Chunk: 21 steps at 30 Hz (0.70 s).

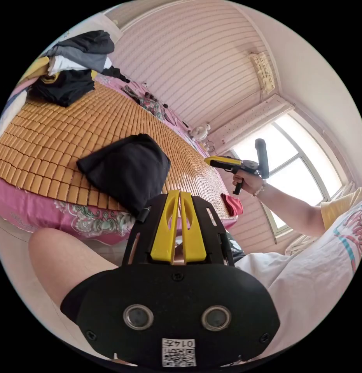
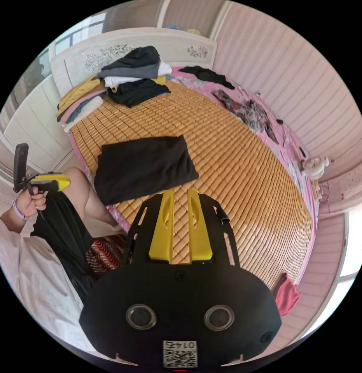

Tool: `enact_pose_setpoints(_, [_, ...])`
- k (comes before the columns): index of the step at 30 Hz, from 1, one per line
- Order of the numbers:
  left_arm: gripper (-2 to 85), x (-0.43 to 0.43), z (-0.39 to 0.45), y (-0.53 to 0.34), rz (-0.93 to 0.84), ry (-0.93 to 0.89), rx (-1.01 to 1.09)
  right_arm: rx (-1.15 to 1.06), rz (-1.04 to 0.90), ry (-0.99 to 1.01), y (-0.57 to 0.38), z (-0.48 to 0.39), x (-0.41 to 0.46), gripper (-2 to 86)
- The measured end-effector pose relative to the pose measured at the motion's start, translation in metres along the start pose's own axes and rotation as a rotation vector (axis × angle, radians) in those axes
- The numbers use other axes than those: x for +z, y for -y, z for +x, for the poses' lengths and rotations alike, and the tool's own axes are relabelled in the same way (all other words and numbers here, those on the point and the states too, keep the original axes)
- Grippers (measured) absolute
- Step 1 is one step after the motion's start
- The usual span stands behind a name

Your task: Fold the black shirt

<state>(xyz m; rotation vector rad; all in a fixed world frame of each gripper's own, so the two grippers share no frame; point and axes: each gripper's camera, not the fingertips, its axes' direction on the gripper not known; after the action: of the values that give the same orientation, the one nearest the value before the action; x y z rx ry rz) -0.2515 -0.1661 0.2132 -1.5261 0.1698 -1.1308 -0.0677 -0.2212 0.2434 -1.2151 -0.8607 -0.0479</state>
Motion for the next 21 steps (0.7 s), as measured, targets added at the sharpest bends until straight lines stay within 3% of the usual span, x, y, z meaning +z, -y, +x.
enact_pose_setpoints(7, [2.2,0.033,-0.019,0.029,-0.081,0.235,0.009,0.229,-0.057,0.224,-0.132,0.012,0.031,5.6])
enact_pose_setpoints(13, [7.2,0.076,-0.064,0.097,-0.101,0.492,0.012,0.193,-0.007,0.395,-0.111,0.006,0.051,5.8])
enact_pose_setpoints(19, [2.5,0.160,-0.088,0.143,-0.372,0.684,0.060,0.156,0.046,0.551,-0.076,0.028,0.059,6.9])
enact_pose_setpoints(21, [1.1,0.173,-0.080,0.144,-0.409,0.652,0.138,0.180,0.072,0.582,-0.071,0.043,0.064,8.2])
